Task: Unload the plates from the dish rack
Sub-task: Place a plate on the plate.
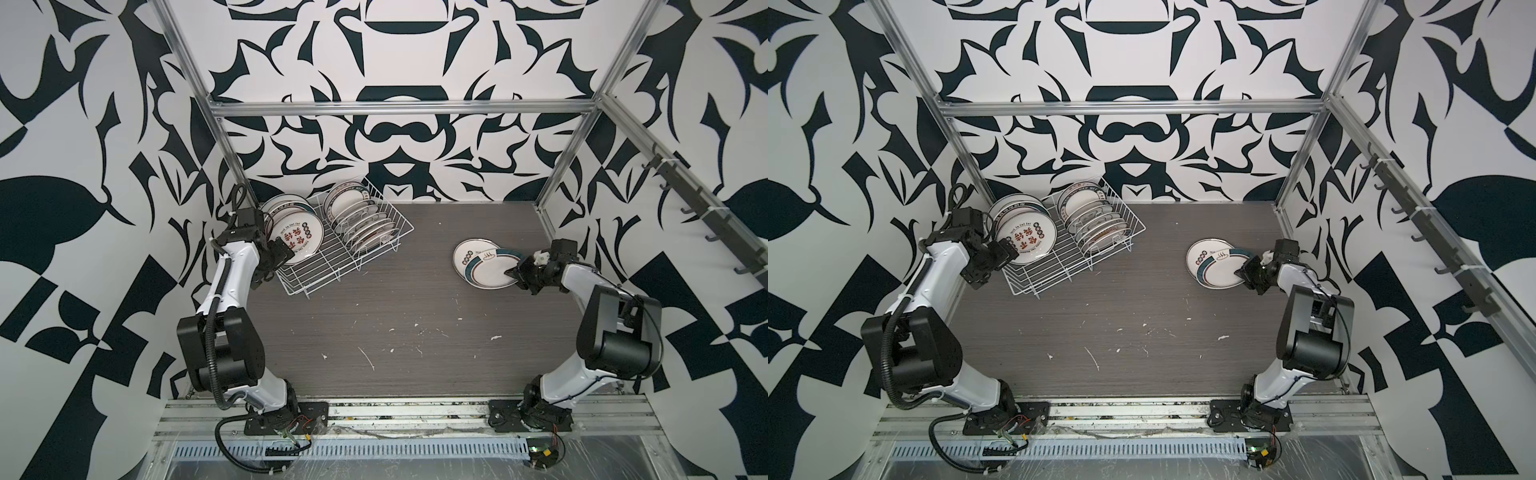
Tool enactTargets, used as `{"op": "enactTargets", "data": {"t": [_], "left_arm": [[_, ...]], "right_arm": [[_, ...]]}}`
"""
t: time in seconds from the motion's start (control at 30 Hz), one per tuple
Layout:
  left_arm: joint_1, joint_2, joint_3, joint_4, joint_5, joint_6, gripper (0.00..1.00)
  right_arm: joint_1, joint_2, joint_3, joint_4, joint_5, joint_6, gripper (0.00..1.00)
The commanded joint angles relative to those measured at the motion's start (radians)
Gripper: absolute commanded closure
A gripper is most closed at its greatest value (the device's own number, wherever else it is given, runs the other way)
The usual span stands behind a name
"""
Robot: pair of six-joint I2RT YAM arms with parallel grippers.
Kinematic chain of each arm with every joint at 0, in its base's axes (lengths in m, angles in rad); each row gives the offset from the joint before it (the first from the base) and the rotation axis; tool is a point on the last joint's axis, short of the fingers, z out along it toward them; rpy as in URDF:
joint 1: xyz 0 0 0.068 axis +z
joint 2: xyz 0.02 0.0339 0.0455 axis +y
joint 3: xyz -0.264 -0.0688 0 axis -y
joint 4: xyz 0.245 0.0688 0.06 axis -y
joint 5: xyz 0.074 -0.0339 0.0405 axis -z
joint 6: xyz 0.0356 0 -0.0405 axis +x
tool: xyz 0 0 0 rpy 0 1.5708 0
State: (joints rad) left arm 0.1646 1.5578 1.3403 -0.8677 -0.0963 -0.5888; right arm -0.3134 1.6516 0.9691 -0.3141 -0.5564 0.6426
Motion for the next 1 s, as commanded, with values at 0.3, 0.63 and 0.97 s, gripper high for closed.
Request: {"op": "enactTargets", "data": {"t": [0.3,0.63,0.97], "left_arm": [[0.007,-0.026,-0.030,-0.004,0.023,0.013,0.02],[0.006,-0.033,-0.036,0.001,0.027,0.023,0.02],[0.008,-0.022,-0.047,0.015,0.041,0.029,0.02]], "right_arm": [[0.032,0.033,0.085,-0.086,0.063,-0.041,0.50],[0.127,0.105,0.231,-0.258,0.231,-0.070,0.38],[0.197,0.151,0.330,-0.380,0.413,-0.118,0.34]]}}
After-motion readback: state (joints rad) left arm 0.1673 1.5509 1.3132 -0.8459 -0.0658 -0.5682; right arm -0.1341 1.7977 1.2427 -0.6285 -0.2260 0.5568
